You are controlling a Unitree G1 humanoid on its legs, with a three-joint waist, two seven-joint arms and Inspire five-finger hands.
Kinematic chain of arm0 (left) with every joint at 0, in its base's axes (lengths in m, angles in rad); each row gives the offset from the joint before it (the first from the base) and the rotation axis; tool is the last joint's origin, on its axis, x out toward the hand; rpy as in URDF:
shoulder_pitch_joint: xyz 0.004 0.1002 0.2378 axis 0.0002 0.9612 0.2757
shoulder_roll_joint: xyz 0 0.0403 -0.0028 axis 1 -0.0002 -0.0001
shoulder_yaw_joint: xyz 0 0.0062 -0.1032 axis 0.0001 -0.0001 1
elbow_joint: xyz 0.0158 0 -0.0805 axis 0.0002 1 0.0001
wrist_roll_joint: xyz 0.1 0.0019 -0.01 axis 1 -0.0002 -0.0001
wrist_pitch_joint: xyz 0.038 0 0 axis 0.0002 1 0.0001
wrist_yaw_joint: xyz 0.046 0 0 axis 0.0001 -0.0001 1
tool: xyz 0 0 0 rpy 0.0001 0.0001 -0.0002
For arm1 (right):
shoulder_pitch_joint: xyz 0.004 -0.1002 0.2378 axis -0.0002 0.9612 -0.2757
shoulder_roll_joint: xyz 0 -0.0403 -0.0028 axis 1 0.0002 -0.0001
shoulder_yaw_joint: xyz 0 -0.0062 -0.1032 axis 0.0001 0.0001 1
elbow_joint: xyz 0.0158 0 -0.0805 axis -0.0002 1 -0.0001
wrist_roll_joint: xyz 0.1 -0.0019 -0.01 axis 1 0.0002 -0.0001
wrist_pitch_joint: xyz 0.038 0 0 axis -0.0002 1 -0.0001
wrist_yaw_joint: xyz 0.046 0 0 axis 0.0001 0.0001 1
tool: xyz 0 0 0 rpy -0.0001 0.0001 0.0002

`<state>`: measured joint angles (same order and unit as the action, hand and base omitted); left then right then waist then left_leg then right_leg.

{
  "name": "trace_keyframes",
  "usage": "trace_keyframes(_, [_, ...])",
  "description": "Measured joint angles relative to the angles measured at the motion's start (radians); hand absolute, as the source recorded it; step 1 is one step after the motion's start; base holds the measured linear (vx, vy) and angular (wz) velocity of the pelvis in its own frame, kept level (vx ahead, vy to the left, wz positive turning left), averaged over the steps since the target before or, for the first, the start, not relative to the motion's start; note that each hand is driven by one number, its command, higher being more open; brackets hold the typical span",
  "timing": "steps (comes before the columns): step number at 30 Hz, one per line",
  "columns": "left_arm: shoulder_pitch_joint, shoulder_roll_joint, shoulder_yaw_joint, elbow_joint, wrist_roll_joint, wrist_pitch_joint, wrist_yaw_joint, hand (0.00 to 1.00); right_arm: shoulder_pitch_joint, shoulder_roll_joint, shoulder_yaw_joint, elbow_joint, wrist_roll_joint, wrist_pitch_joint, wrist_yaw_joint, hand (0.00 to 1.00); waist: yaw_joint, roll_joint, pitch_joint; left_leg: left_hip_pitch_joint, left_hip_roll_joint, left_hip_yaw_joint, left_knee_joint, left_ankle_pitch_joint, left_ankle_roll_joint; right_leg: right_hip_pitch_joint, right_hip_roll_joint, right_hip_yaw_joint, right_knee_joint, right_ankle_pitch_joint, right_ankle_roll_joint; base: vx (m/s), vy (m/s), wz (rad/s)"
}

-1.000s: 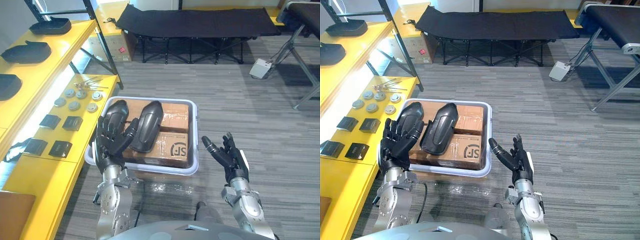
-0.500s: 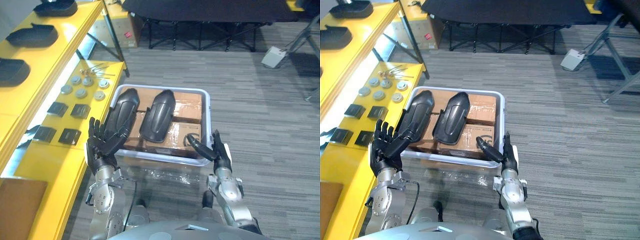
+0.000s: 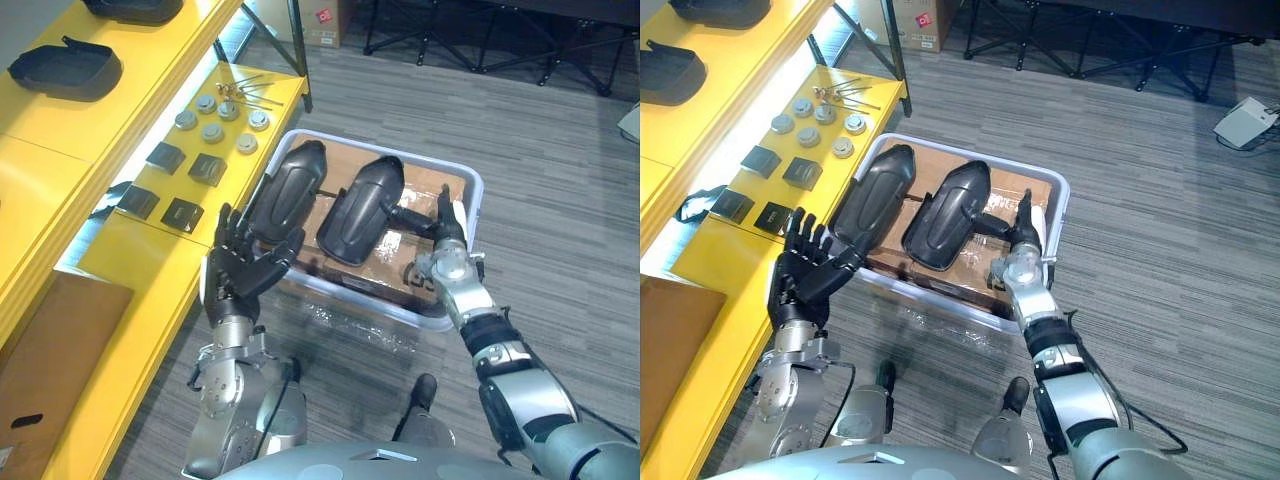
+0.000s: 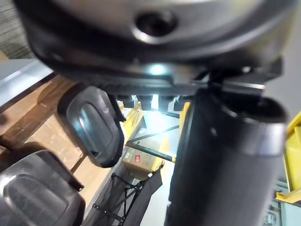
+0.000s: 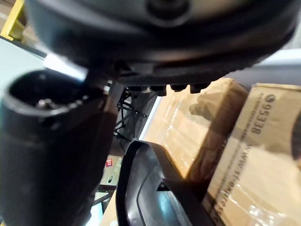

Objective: Walk over and take three plastic housings, then place them on the shelf

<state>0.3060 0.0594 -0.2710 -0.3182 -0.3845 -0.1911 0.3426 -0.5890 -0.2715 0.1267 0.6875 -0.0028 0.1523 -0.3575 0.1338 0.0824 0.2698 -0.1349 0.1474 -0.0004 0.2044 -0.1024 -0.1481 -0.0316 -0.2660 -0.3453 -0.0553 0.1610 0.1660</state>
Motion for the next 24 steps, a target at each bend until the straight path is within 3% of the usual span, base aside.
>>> trace_keyframes(5, [-0.046, 0.003, -0.020, 0.036, -0.004, 0.002, -0.004, 1.00, -0.071, -0.023, 0.008, 0.052, -0.070, 0.048, 0.005, 1.00, 0.000, 0.012, 0.027, -0.002, 0.000, -0.007, -0.014, 0.018, -0.001, -0.002, 0.000, -0.008, 0.001, 0.000, 0.000, -0.02, -0.001, 0.06])
trace_keyframes(11, [-0.074, 0.020, -0.047, 0.047, -0.006, 0.002, 0.002, 1.00, -0.141, -0.048, 0.044, 0.102, -0.148, 0.169, 0.037, 1.00, -0.001, 0.018, 0.062, -0.001, 0.000, -0.011, -0.027, 0.032, -0.003, -0.005, 0.001, -0.013, 0.001, 0.005, -0.005, -0.01, 0.000, 0.02])
trace_keyframes(14, [-0.074, 0.021, -0.047, 0.047, -0.006, 0.002, 0.021, 1.00, -0.158, -0.048, 0.053, 0.102, -0.187, 0.199, 0.060, 1.00, -0.001, 0.018, 0.062, -0.001, 0.000, -0.011, -0.046, 0.046, -0.003, -0.013, 0.002, -0.014, 0.001, 0.008, -0.009, 0.00, 0.000, 0.00])
trace_keyframes(24, [-0.076, 0.021, -0.048, 0.074, -0.006, 0.022, 0.025, 1.00, -0.180, -0.069, 0.149, 0.104, -0.229, 0.206, 0.181, 1.00, 0.001, 0.018, 0.062, 0.002, 0.001, -0.010, -0.054, 0.057, -0.003, -0.015, 0.002, -0.014, 0.000, 0.015, -0.012, 0.00, 0.000, 0.00])
